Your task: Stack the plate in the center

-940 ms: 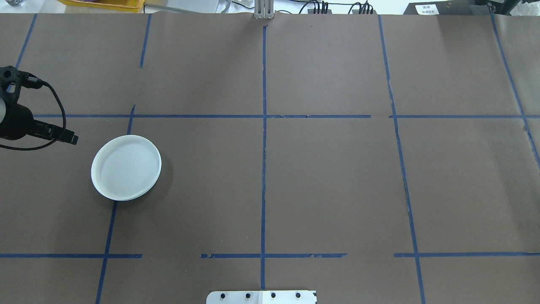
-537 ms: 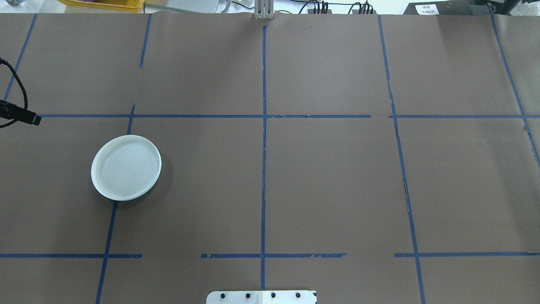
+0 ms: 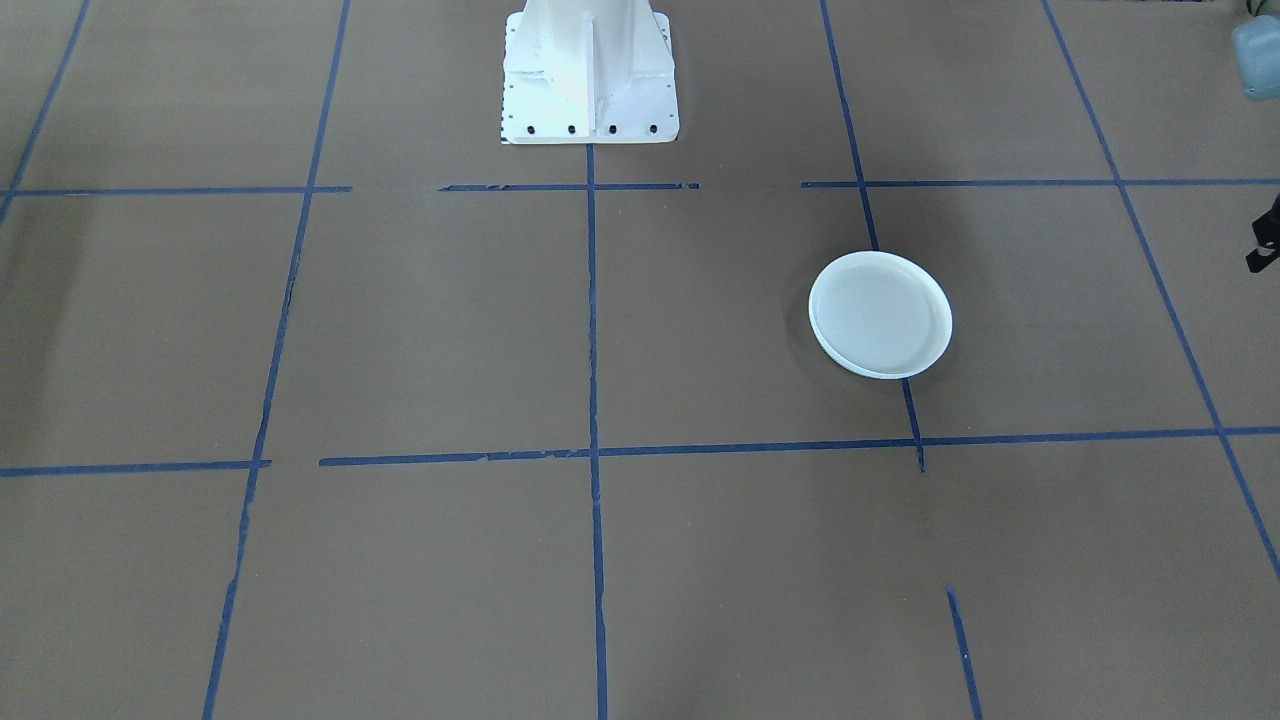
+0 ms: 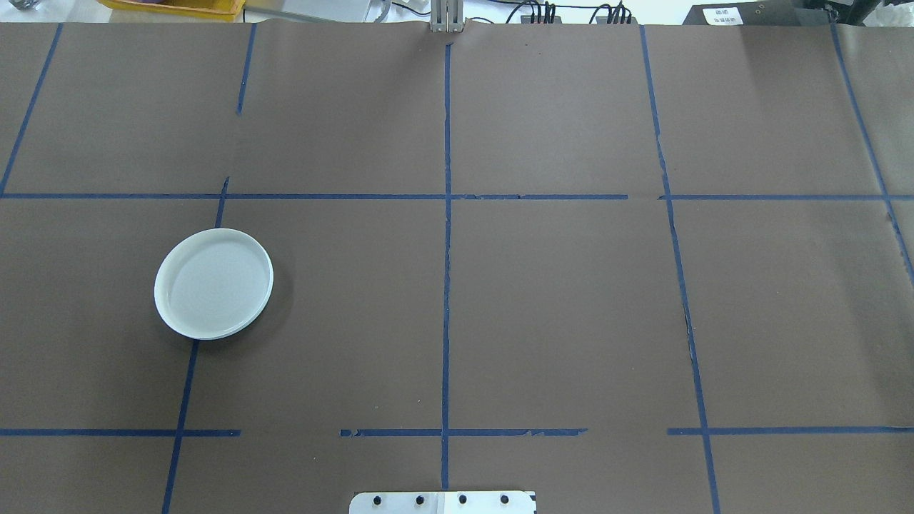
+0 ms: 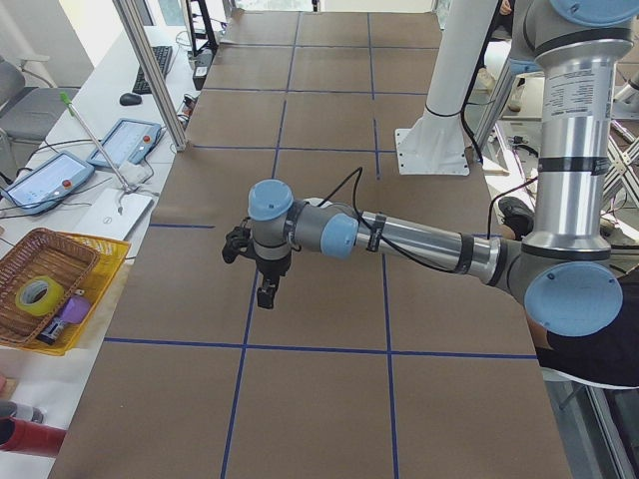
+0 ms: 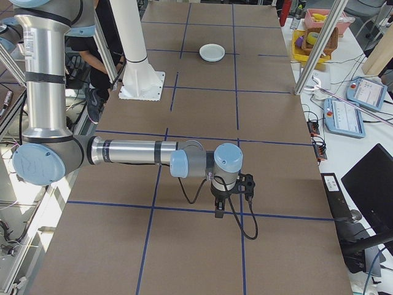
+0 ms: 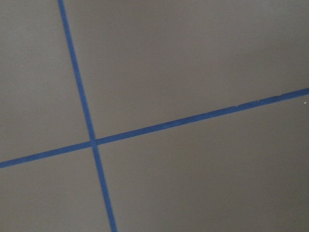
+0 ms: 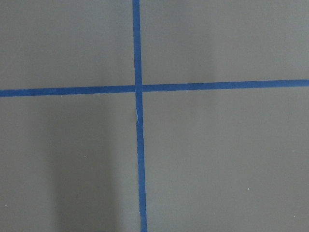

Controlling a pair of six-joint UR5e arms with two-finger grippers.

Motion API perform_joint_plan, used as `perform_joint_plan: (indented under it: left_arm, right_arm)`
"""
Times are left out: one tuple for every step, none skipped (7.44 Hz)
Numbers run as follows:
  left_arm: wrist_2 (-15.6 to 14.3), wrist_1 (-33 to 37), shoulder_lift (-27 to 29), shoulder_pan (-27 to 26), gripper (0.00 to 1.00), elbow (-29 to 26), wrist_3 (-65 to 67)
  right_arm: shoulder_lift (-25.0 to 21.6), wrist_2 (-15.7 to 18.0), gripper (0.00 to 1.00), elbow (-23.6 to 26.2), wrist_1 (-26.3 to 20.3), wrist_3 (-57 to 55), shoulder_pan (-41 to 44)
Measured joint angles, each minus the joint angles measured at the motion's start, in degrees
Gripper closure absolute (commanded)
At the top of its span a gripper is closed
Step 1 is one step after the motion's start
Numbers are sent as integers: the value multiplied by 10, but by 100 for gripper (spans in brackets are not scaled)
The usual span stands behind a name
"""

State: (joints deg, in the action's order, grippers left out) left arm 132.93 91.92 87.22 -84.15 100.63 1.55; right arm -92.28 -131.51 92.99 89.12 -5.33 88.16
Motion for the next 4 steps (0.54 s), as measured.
perform_joint_plan:
  left_arm:
    - [34,-8,-10,-29,0,-25,-26]
    - [49,-12,-14,-42,0,-41,-37]
    - [54,-14,-16,-47,0,-52,-41]
    - [55,-15,-17,-49,0,-61,-42]
  right_arm:
    - [0,0,0,0,0,0,0]
    - [0,0,0,0,0,0,0]
    - [0,0,0,0,0,0,0]
    - [0,0,0,0,0,0,0]
